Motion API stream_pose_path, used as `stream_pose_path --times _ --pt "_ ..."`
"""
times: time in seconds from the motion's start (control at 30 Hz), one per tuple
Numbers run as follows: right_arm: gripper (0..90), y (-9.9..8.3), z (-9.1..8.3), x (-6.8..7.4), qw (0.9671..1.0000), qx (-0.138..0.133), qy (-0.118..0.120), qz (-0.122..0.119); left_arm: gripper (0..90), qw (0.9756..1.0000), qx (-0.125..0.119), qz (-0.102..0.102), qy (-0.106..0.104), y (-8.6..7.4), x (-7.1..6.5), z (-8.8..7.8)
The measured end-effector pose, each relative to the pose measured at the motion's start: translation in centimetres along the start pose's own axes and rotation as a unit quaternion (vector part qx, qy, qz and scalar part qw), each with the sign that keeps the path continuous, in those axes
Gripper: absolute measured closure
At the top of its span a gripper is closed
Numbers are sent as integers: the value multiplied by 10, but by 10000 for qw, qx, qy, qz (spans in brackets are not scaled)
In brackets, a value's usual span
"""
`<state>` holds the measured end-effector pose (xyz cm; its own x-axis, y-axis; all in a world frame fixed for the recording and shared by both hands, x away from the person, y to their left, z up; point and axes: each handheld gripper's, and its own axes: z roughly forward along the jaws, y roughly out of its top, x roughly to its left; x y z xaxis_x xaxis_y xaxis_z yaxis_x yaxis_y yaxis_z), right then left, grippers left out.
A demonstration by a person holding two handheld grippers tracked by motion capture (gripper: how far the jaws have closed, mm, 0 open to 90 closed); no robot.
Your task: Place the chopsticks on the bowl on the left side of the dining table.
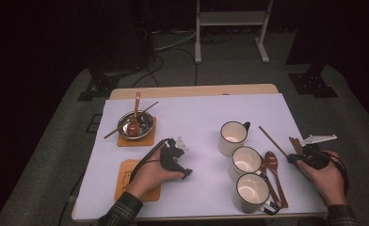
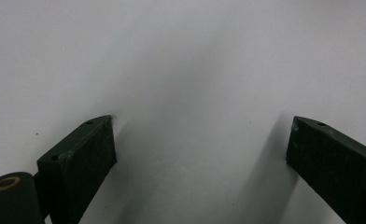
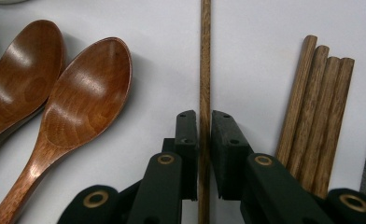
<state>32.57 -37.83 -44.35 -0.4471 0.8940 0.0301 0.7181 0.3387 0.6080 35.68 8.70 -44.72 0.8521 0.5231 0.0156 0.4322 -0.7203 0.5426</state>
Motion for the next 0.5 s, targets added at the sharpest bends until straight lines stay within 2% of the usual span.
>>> stream_pose_path --times 0.1,0.5 --pt "845 1 1 1 10000 24 -12 52 68 10000 2 -6 -2 0 0 0" --pt "850 2 0 -1 9997 54 49 250 68 10000 -64 -19 7 -1 -1 0"
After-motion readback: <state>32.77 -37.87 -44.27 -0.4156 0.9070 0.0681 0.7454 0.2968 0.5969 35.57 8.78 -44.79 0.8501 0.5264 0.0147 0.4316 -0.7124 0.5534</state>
